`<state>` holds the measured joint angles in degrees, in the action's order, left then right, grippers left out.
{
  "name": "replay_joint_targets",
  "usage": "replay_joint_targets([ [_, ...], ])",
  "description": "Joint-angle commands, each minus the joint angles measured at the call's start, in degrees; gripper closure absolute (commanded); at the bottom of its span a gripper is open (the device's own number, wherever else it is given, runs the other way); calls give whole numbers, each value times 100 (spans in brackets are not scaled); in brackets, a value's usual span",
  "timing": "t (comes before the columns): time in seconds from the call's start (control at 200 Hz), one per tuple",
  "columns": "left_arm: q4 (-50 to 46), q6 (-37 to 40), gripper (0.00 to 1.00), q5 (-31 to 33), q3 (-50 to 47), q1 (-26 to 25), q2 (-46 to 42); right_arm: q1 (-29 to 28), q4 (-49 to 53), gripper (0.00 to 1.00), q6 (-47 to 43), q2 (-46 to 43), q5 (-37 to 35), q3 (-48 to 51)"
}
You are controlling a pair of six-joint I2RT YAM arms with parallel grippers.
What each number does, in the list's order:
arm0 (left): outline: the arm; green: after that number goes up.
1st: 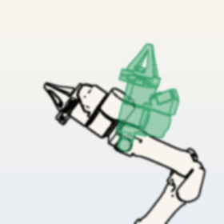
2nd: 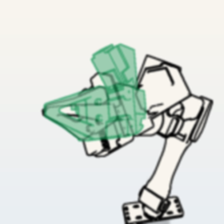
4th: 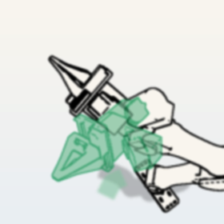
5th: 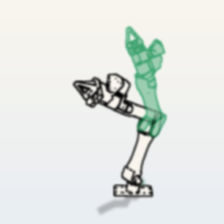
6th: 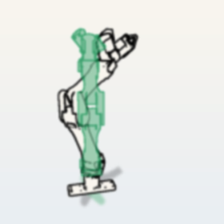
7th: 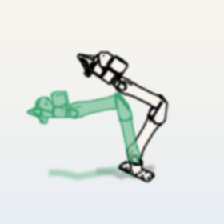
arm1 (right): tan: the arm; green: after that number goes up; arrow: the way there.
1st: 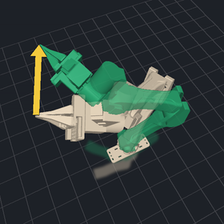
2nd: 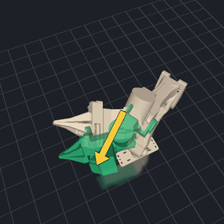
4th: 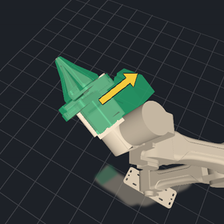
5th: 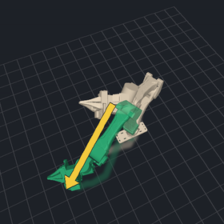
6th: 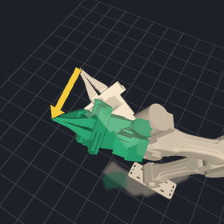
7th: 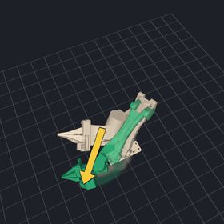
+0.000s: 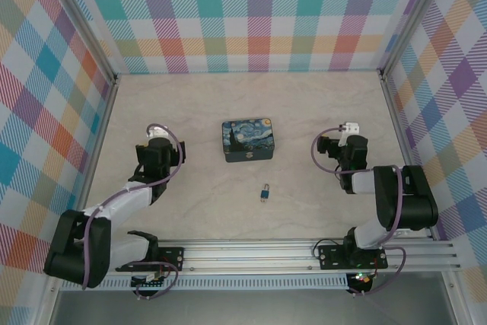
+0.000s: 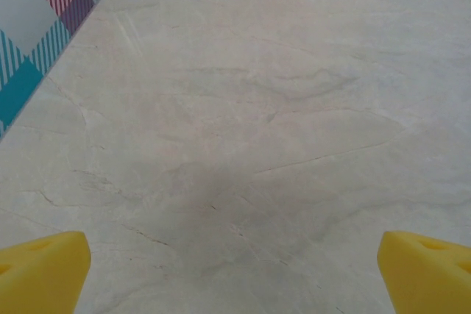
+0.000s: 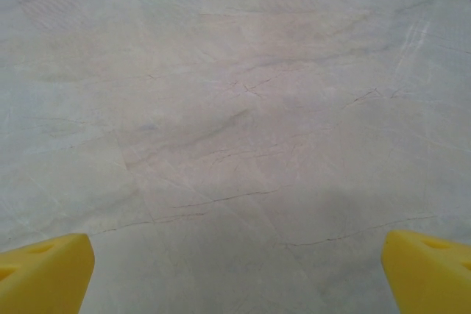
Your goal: Unlock a padlock with a key
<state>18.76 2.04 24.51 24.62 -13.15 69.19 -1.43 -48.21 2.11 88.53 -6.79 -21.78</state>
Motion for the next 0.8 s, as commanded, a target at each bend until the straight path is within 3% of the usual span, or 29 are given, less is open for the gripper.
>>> replay_joint_targets([
  [0.0, 1216, 104, 0, -402, -92, 149, 298, 39, -163, 0, 6, -55, 134, -63],
  [0.48, 3857, 198, 0, -1214, -560, 530, 2085, 44, -148, 0, 9, -55, 129, -64],
  [0.685, 2871, -102, 0, -1672, -100, 877, 2064, 40, -149, 0, 4, -60, 128, -63],
  [0.795, 2923, -129, 0, -1783, -124, 939, 2063, 38, -154, 0, 9, -55, 133, -63],
])
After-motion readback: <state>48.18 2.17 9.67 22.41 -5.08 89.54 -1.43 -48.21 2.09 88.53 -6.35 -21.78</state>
